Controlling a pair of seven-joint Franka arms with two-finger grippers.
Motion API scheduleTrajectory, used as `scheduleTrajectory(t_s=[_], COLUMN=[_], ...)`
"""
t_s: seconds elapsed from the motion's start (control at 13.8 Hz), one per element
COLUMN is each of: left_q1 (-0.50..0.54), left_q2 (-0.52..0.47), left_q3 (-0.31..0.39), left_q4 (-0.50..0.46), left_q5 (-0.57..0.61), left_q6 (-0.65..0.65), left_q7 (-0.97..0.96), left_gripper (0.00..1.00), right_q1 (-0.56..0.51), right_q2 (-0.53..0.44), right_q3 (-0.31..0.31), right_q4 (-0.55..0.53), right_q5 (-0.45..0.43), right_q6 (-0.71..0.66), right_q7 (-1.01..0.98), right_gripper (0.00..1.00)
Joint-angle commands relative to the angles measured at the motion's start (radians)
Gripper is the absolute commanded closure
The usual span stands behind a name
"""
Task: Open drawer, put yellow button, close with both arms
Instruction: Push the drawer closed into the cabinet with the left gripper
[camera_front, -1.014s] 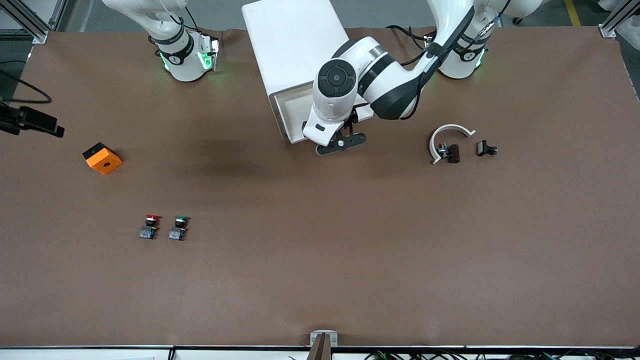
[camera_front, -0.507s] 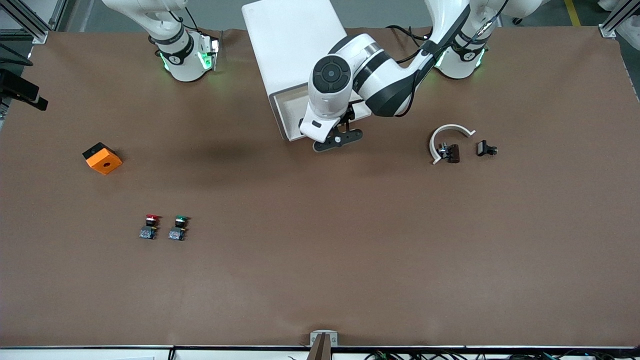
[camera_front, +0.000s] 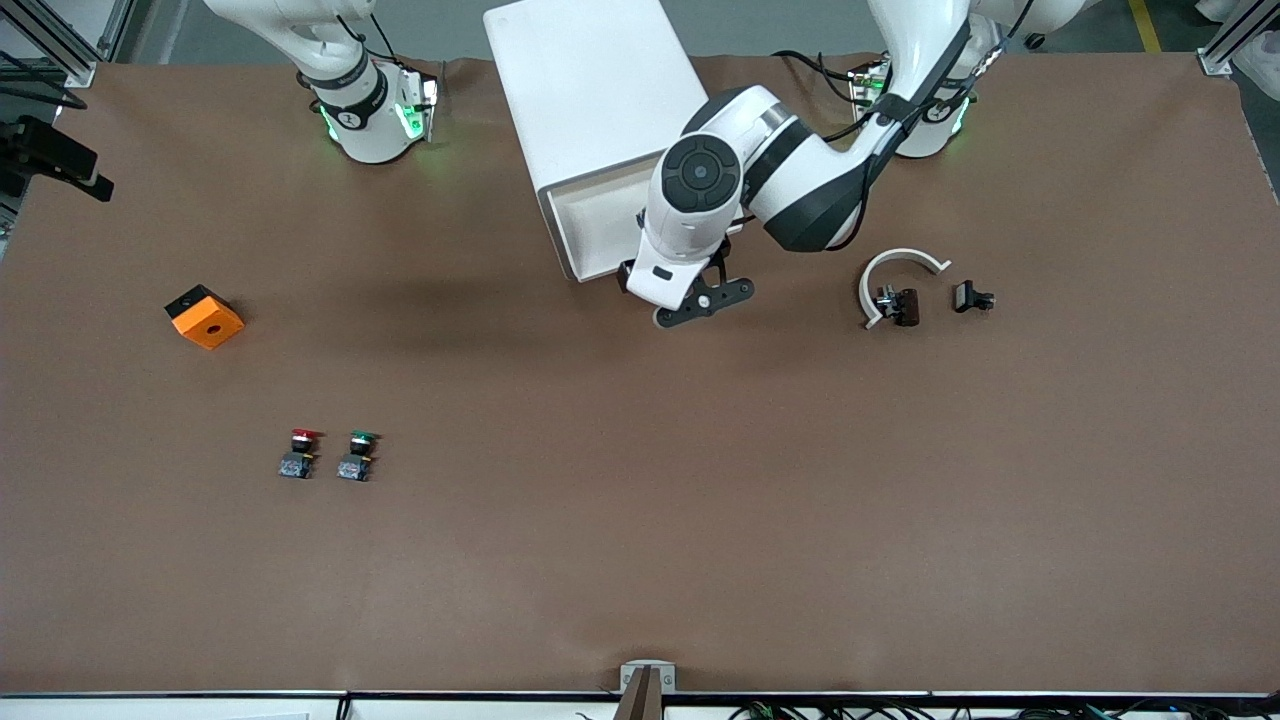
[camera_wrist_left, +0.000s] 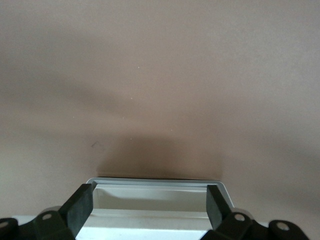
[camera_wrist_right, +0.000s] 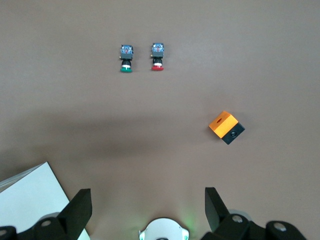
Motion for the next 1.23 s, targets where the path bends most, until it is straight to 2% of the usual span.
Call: scheduleTrajectory(t_s=[0.0, 0.58, 1.16], left_q1=[-0.008, -0.068, -0.066], left_q2=[-0.008, 0.012, 0.010], left_q3=[-0.005, -0.011, -0.045], left_q4=[-0.015, -0.049, -0.049], left_q5=[0.007, 0.036, -0.085], left_q6=[0.000, 0.002, -0.021], left_q7=[0.003, -0.019, -0.073], left_gripper=[0.00, 0.00, 0.00], right_q1=[-0.012, -0.011, -0.011], right_q2=[-0.067, -0.064, -0.061], right_q3=[0.008, 0.006, 0.006], right_q4=[-0.082, -0.056, -0.049], right_q5=[-0.003, 0.000, -0.001], right_q6=[0.037, 0.035, 0.021], right_q7=[0.006, 0.006, 0.006], right_gripper=[0.00, 0.00, 0.00])
